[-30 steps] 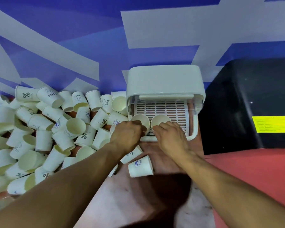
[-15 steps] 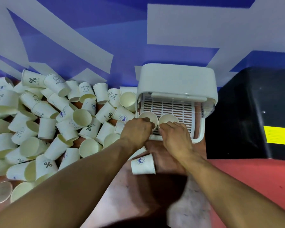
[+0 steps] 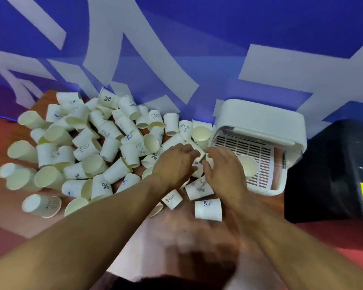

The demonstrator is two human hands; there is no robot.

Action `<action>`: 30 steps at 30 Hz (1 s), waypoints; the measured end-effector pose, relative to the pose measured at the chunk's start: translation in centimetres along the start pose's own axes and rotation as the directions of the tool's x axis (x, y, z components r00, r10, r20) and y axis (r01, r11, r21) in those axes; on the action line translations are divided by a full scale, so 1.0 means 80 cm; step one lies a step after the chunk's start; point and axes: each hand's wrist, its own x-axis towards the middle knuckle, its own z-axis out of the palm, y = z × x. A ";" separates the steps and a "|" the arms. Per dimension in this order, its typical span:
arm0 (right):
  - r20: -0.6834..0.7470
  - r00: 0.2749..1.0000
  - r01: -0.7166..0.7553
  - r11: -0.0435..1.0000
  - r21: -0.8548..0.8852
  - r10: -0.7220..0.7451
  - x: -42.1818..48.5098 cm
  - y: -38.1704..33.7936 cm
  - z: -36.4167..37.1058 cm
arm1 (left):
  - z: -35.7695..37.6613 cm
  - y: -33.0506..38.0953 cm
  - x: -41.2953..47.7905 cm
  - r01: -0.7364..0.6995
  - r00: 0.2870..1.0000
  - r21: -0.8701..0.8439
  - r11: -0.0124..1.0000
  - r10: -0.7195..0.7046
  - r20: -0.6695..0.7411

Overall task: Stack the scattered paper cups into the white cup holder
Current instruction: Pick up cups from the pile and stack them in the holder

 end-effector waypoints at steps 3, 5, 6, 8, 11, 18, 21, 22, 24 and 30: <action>-0.009 0.997 0.075 0.996 0.055 -0.074 0.008 -0.048 0.011 | -0.023 -0.034 -0.042 0.064 0.997 0.016 0.998 -0.063 -0.045; -0.012 0.993 0.118 0.990 0.076 -0.117 0.013 -0.076 0.018 | -0.037 -0.056 -0.067 0.123 0.990 0.024 0.992 -0.121 -0.068; -0.004 0.990 0.141 0.986 0.087 -0.141 0.016 -0.092 0.023 | -0.043 -0.069 -0.080 0.160 0.985 0.028 0.987 -0.158 -0.076; 0.015 0.984 0.174 0.978 0.110 -0.177 0.022 -0.122 0.034 | -0.054 -0.095 -0.106 0.221 0.972 0.037 0.974 -0.217 -0.090; 0.014 0.979 0.199 0.972 0.127 -0.202 0.035 -0.164 0.054 | -0.067 -0.136 -0.136 0.266 0.959 0.053 0.963 -0.259 -0.111; 0.094 0.995 -0.037 0.991 0.128 0.026 0.078 -0.214 0.128 | -0.074 -0.250 -0.173 0.360 0.926 -0.044 0.932 -0.363 -0.101; 0.169 0.960 -0.239 0.967 0.082 0.223 0.097 -0.213 0.159 | -0.071 -0.301 -0.178 0.391 0.917 -0.072 0.918 -0.395 -0.058; 0.178 0.944 -0.295 0.953 0.067 0.280 0.103 -0.212 0.169 | -0.070 -0.317 -0.177 0.390 0.918 -0.084 0.917 -0.394 -0.049; 0.178 0.912 -0.381 0.924 0.040 0.369 0.114 -0.213 0.187 | -0.068 -0.347 -0.173 0.391 0.917 -0.101 0.915 -0.396 -0.036; 0.198 0.849 -0.496 0.868 -0.018 0.489 0.136 -0.225 0.232 | -0.059 -0.417 -0.136 0.481 0.865 -0.262 0.836 -0.502 -0.013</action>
